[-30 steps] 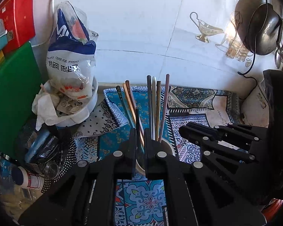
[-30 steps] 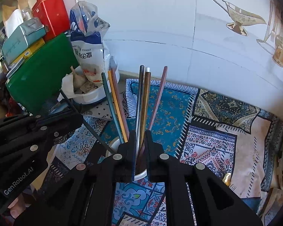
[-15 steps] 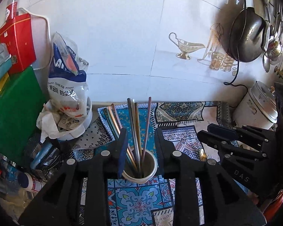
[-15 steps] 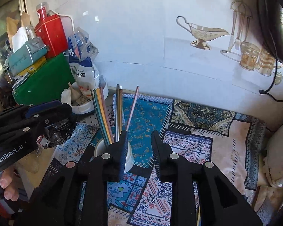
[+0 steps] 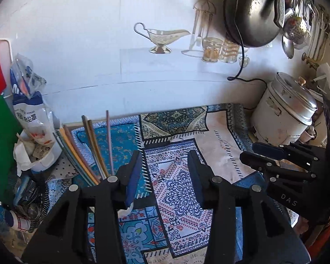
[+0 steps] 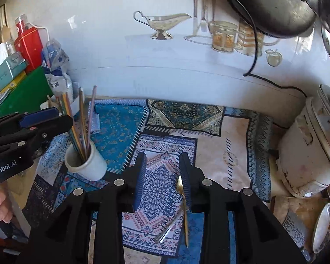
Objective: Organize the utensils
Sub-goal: 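Move both open tools back down over the gold spoon and silver fork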
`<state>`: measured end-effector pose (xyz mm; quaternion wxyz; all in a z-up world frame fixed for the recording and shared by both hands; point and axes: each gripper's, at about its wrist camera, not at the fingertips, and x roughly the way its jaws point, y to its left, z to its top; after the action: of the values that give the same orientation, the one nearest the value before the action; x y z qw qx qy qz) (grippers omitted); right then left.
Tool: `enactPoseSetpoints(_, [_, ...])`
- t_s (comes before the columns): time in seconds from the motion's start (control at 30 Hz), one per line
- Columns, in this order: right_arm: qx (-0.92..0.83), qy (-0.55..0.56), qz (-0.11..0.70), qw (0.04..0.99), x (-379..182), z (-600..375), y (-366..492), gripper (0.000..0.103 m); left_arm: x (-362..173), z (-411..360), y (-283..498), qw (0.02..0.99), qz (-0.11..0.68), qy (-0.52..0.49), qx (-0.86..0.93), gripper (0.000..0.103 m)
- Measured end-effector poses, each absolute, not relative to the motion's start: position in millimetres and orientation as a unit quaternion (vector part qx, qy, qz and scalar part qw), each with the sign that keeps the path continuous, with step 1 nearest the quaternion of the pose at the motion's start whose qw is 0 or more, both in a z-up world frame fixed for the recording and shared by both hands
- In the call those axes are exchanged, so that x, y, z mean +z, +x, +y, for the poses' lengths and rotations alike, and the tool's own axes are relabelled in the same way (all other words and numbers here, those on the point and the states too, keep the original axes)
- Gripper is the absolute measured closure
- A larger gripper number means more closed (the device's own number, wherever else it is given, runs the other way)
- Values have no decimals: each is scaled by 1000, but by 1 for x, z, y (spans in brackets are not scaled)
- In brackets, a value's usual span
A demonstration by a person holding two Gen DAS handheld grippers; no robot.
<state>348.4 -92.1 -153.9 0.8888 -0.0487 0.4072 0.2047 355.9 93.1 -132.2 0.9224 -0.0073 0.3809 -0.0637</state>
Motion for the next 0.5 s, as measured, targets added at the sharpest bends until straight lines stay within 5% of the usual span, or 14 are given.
enactPoseSetpoints(0.5, [172,-22,536,826,-269,-148,376,75,-237,34,394,865,497,-16,-71,54])
